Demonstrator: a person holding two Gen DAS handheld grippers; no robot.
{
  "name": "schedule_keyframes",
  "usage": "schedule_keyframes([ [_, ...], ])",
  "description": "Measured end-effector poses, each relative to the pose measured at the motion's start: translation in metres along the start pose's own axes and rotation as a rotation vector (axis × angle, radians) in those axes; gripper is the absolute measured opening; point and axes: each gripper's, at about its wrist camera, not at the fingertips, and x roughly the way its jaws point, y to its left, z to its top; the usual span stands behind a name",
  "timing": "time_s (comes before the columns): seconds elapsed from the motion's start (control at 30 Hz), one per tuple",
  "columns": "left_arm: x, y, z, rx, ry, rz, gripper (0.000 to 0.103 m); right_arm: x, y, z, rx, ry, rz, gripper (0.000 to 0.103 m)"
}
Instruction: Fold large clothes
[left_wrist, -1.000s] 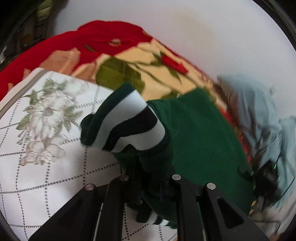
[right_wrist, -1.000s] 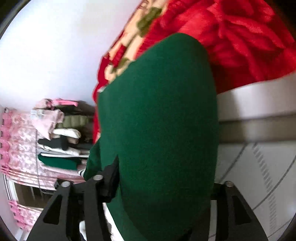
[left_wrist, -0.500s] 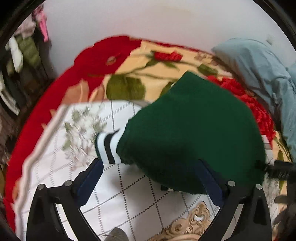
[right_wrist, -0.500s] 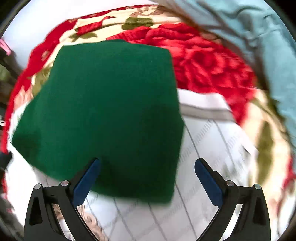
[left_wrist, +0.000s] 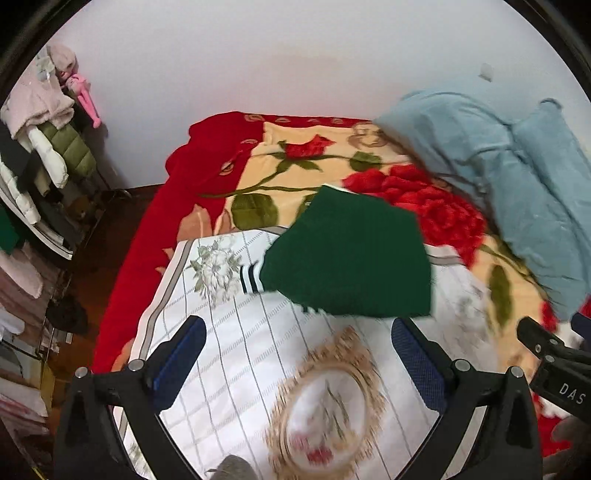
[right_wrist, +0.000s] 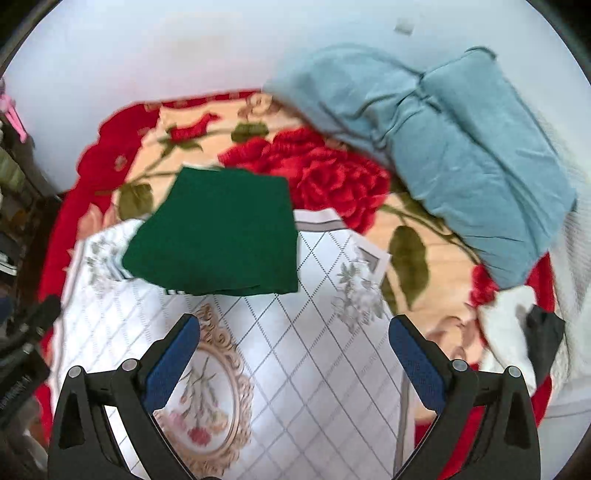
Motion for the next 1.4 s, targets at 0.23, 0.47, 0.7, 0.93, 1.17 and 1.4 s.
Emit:
schedule_keyframes([
  [0.23, -0.111, 0.000, -0.016, 0.019, -0.049, -0.006, 0.103, -0.148, -0.023, -0.035, 0.012, -0.080, -0.019, 0.103],
  [0.47, -0.198, 0.006, -0.036, 0.016, -0.129, 0.006, 0.103, -0.265, -0.038, -0.067, 0.022, -0.172, -0.011, 0.103],
  [0.7, -0.256, 0.007, -0.053, 0.004, -0.184, 0.009, 0.103, -0.339, -0.047, -0.093, 0.010, -0.224, 0.009, 0.103],
  [0.93, -0.294, 0.008, -0.058, -0.011, -0.237, 0.014, 0.103, -0.393, -0.051, -0.108, 0.003, -0.290, 0.002, 0.103],
  [1.17, -0.319, 0.011, -0.062, -0.019, -0.284, -0.012, 0.103, -0.426, -0.058, -0.112, 0.000, -0.325, 0.009, 0.103],
  [1.4, -0.328, 0.014, -0.066, -0.028, -0.294, -0.007, 0.103, -0.443, -0.055, -0.118, -0.018, -0.350, 0.010, 0.103],
])
